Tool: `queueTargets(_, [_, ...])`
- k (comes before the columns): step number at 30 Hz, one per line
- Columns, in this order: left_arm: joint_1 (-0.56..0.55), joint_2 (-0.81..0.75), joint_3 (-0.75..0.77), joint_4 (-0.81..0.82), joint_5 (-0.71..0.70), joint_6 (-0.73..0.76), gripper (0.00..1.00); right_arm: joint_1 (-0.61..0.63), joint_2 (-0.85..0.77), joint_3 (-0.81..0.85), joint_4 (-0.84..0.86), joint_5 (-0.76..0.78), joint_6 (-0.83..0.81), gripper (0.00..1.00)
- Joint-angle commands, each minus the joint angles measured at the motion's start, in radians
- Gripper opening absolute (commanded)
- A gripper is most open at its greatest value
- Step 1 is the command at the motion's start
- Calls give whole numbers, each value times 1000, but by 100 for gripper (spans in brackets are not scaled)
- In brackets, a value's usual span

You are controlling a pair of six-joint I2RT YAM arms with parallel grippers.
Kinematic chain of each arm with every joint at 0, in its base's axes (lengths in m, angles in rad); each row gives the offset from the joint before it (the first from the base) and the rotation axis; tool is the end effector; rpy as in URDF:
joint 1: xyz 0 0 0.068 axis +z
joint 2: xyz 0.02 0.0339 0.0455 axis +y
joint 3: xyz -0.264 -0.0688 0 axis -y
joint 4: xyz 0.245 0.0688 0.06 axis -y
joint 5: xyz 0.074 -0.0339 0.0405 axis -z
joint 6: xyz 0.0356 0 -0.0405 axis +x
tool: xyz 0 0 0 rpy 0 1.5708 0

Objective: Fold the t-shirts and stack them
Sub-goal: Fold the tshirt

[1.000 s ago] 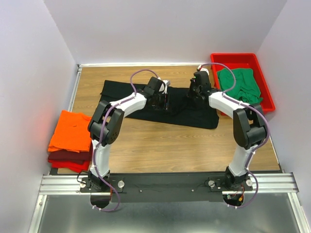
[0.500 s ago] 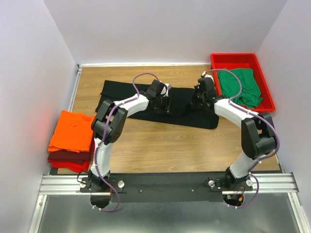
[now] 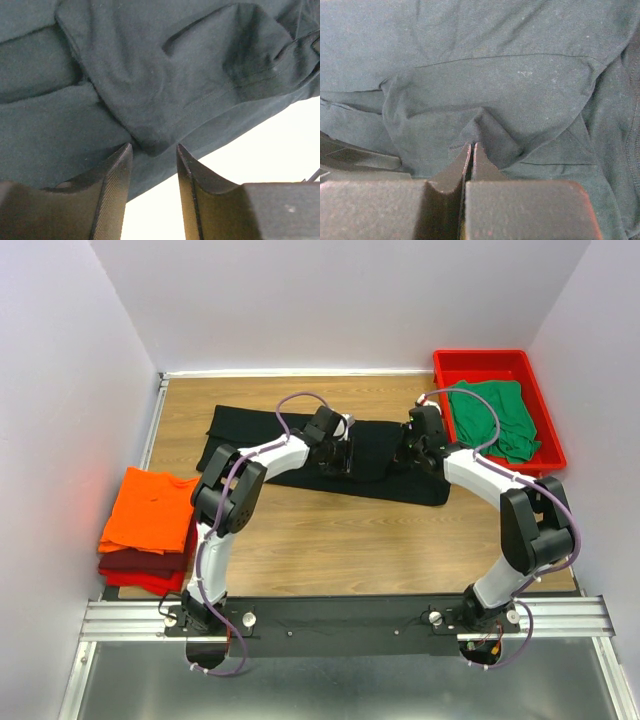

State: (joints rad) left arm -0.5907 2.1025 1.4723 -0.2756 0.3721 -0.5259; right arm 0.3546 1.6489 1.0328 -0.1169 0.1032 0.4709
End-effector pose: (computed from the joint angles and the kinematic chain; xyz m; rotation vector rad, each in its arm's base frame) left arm 0.3693 -0.2632 0.1608 0.2556 2.6188 -0.8995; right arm 0.3356 0.1204 0.2109 0.1879 2.3106 0.3043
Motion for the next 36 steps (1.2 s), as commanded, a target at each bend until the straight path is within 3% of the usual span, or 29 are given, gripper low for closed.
queueTargets(1, [-12,24,32,6,13,-9,46,9,-35,-16,-24,-14,8,4])
queueTargets(7, [-14,24,40,6,13,-9,34,9,-37,-22,-26,-13,6,4])
queueTargets(16, [-12,14,55,-7,5,0,2,9,-41,-22,-30,-5,3,3])
queueTargets(18, [-12,8,59,-17,-5,3,0,9,-47,-25,-32,-3,3,3])
queueTargets(31, [19,-39,48,-40,-32,9,0,11,-66,-40,-49,9,-3,3])
queueTargets(32, [20,-36,40,-40,-30,6,2,12,-64,-40,-50,12,-5,3])
queueTargets(35, [12,-24,22,-27,-7,0,24,12,-58,-34,-52,6,-3,3])
queueTargets(36, [11,-19,19,-16,-6,-2,27,12,-57,-31,-52,6,-3,3])
